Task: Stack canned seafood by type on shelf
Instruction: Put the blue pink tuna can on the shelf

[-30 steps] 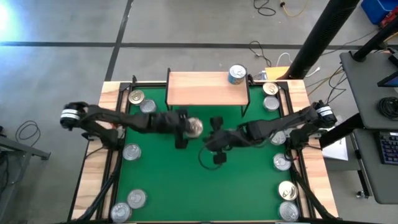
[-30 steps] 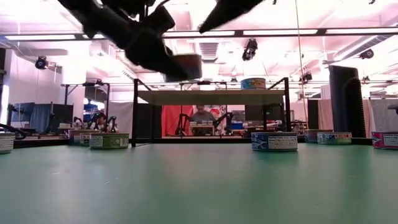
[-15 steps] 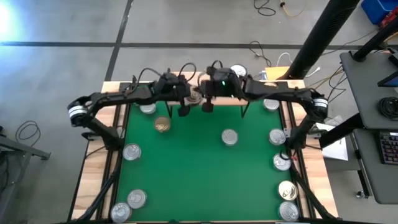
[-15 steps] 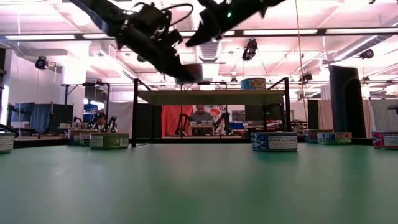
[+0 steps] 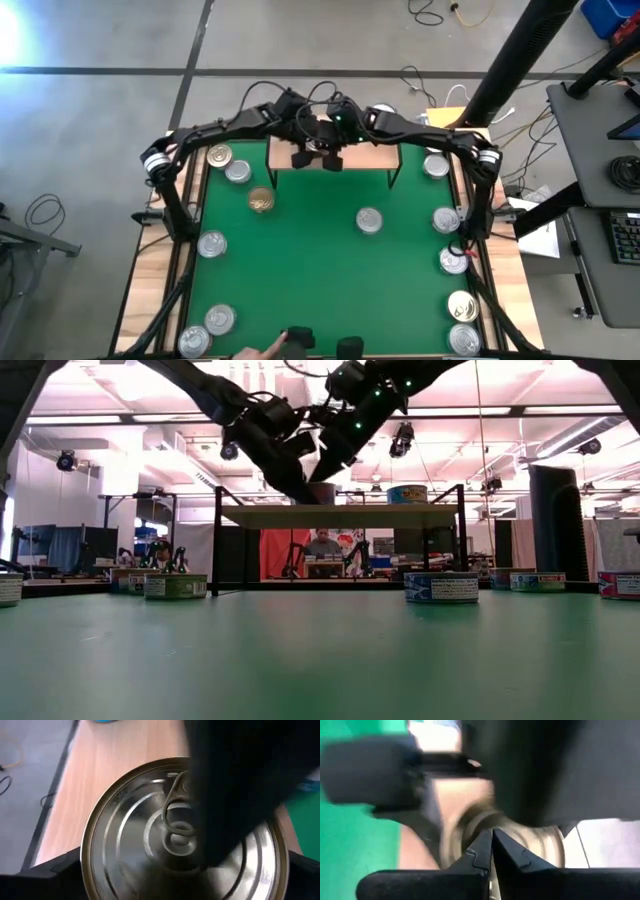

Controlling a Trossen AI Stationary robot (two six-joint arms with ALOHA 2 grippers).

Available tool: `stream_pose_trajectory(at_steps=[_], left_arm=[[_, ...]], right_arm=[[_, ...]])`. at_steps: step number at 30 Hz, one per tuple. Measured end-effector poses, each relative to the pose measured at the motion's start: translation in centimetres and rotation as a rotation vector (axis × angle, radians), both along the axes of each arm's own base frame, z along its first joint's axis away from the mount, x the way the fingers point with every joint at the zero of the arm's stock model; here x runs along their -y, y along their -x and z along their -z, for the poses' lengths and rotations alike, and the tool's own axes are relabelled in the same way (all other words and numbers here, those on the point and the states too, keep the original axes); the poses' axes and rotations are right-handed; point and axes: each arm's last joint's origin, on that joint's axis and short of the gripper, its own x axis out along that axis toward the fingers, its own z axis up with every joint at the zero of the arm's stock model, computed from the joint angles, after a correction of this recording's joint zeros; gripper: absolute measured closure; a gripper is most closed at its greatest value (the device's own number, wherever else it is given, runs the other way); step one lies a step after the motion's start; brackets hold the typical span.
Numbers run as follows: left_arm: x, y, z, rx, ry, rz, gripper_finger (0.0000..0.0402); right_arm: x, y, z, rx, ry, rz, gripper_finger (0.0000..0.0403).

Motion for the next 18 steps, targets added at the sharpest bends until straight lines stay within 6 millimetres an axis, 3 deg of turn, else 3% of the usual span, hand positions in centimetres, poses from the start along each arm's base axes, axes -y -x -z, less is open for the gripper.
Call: stream_pose_trajectory(at_steps=[7, 18], left_arm=[[-0.5, -0.1, 0.2, -0.007, 0.052, 0.025, 0.0004], [-0.3, 1.8, -1.1, -0.16, 0.074, -0.021, 0.0004]], right_arm=[[1.5, 0.2, 0.9, -0.057, -0.051, 0.019, 0.0394], [1.4, 0.6, 1.3, -0.066, -0.148, 0.012, 0.0394]])
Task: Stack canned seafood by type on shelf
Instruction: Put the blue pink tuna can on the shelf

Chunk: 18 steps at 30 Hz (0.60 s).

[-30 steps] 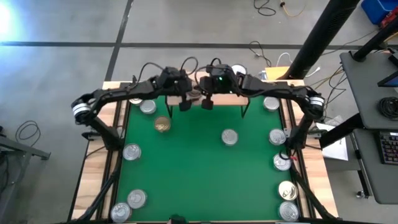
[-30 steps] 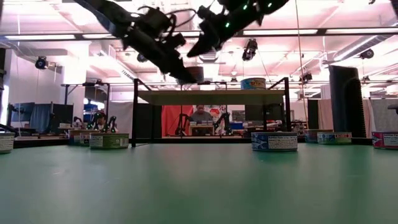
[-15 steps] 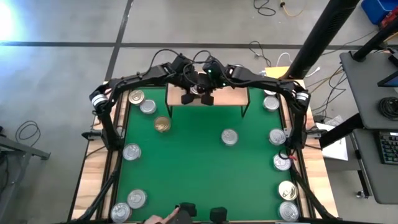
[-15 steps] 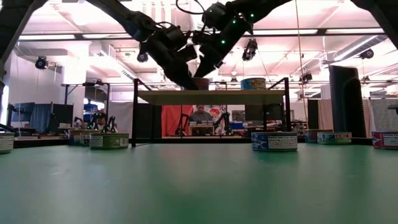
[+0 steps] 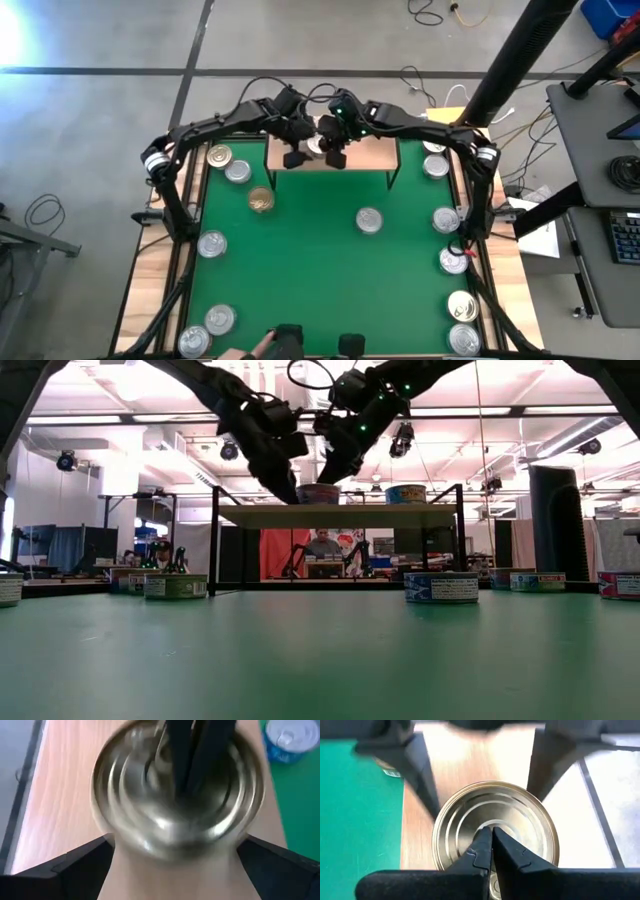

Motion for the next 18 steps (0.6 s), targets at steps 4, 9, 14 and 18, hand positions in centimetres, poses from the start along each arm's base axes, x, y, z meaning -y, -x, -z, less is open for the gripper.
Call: stream_pose_trajectory(at_steps=[4, 9, 14, 18], left_arm=[[0.2, 0.5, -0.8, -0.068, 0.009, 0.005, 0.0004], [0.7, 1.3, -2.9, -0.058, 0.014, -0.021, 0.0004], [2.4, 2.4, -5.3, -0.022, -0.008, -0.057, 0.0004], [4.4, 3.3, -7.3, 0.028, -0.033, -0.021, 0.0004]], right_arm=[[0.0, 0.0, 0.1, -0.001, -0.009, 0.009, 0.0394], [0.2, -0.4, 0.2, 0.025, 0.002, 0.006, 0.0394], [1.1, -2.0, 1.0, 0.129, 0.057, 0.005, 0.0394], [1.9, -3.5, 2.2, 0.209, 0.096, 0.003, 0.0394]])
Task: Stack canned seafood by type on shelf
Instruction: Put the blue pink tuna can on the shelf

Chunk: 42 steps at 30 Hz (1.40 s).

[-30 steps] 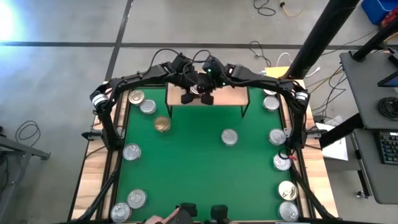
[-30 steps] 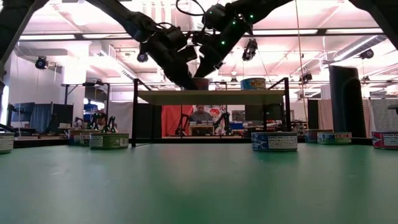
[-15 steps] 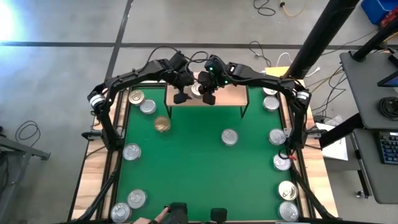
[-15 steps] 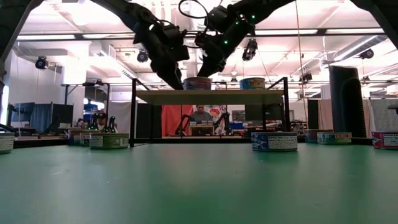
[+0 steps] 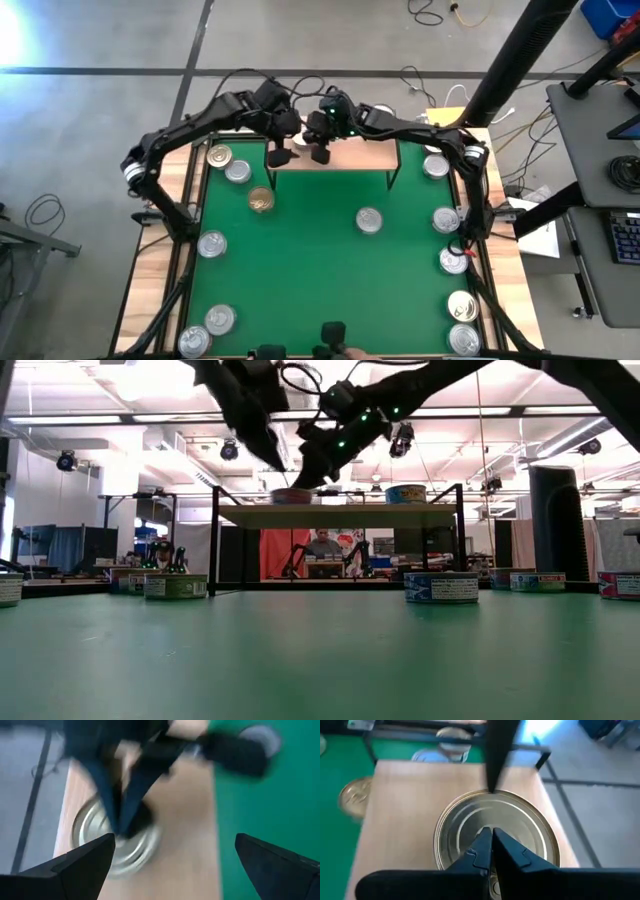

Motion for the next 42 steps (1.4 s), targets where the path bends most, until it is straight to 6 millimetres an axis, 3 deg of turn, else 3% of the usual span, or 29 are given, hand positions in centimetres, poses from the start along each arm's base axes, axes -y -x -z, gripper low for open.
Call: stream_pose_trajectory(at_steps=[3, 6, 10, 14, 19, 23, 31, 35, 42], left_arm=[[0.6, 0.4, -1.5, 0.077, -0.047, -0.002, 0.0004], [0.4, 0.5, -2.1, 0.108, -0.094, -0.042, 0.0004], [-0.5, 0.3, -2.4, 0.124, -0.182, -0.164, 0.0004], [-1.0, -0.1, -1.3, 0.059, -0.167, -0.196, 0.0013], [-1.4, -1.0, 0.9, -0.02, -0.105, -0.173, 0.0061], [-2.2, -1.6, 1.6, -0.024, -0.143, -0.194, 0.0121], [-3.5, -1.1, 1.4, 0.012, -0.138, -0.288, 0.0256], [-4.4, -2.0, 2.2, 0.053, -0.114, -0.324, 0.0316], [-5.6, -3.2, 4.3, 0.035, -0.087, -0.336, 0.0366]], right_arm=[[0.3, -0.5, 0.0, 0.048, 0.027, 0.002, 0.0394], [0.0, -0.3, -1.2, 0.091, 0.052, 0.003, 0.0394], [-1.1, 1.2, -5.2, 0.166, 0.096, -0.003, 0.0394], [-2.5, 3.4, -8.8, 0.173, 0.108, -0.014, 0.0394], [-4.2, 6.5, -10.9, 0.075, 0.061, -0.011, 0.0394], [-5.3, 9.0, -13.5, 0.101, 0.082, 0.08, 0.0394], [-7.0, 11.1, -12.6, 0.083, 0.032, 0.096, 0.0394], [-7.0, 11.1, -10.9, 0.048, 0.0, 0.111, 0.0394], [-6.9, 10.9, -9.5, 0.024, -0.026, 0.118, 0.0394]])
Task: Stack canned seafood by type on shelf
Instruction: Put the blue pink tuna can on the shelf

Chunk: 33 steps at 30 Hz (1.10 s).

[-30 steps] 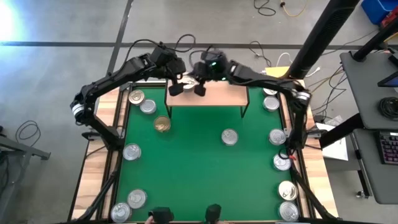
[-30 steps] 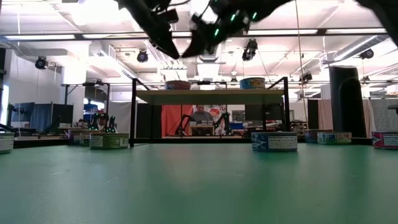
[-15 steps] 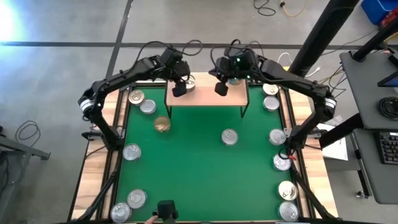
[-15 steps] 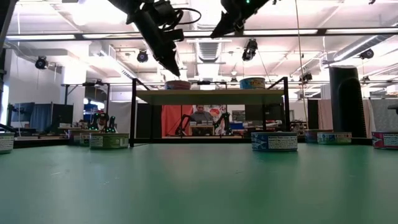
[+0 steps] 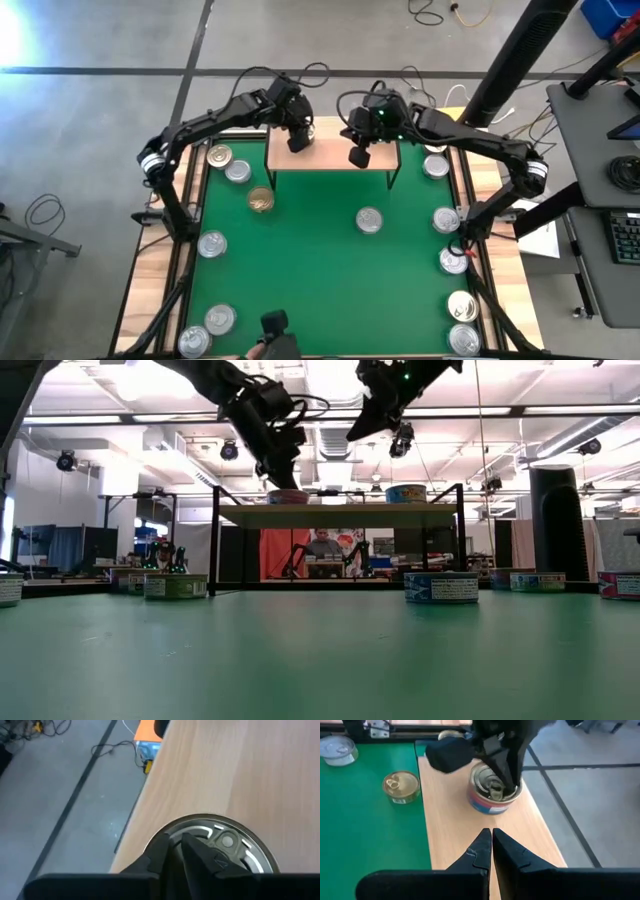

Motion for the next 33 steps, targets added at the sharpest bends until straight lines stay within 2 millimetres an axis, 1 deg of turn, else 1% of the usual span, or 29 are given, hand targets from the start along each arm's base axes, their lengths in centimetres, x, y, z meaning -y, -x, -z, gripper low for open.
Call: stream_pose_trajectory(at_steps=[5, 11, 16, 22, 28, 33], left_arm=[[-1.3, 0.9, 0.1, 0.017, 0.012, -0.065, 0.0368], [-3.8, 3.4, -0.2, -0.002, -0.022, -0.242, 0.0368], [-5.2, 4.9, -0.1, 0.008, 0.006, -0.314, 0.0368], [-5.1, 5.0, -0.1, 0.008, 0.023, -0.306, 0.0368], [-4.0, 4.7, -0.1, -0.014, 0.087, -0.253, 0.0368], [-3.3, 4.7, -0.4, -0.025, 0.097, -0.235, 0.0368]], right_arm=[[0.0, 0.0, 0.3, -0.008, -0.002, 0.001, 0.0394], [0.0, 0.0, 0.9, -0.025, -0.011, 0.0, 0.0394], [0.0, 0.0, 1.6, -0.045, -0.022, 0.0, 0.0394], [0.0, 0.0, 1.7, -0.047, -0.023, 0.0, 0.0394], [0.0, 0.0, 1.7, -0.047, -0.023, 0.0, 0.0394], [0.0, 0.0, 1.7, -0.045, -0.029, 0.005, 0.0394]])
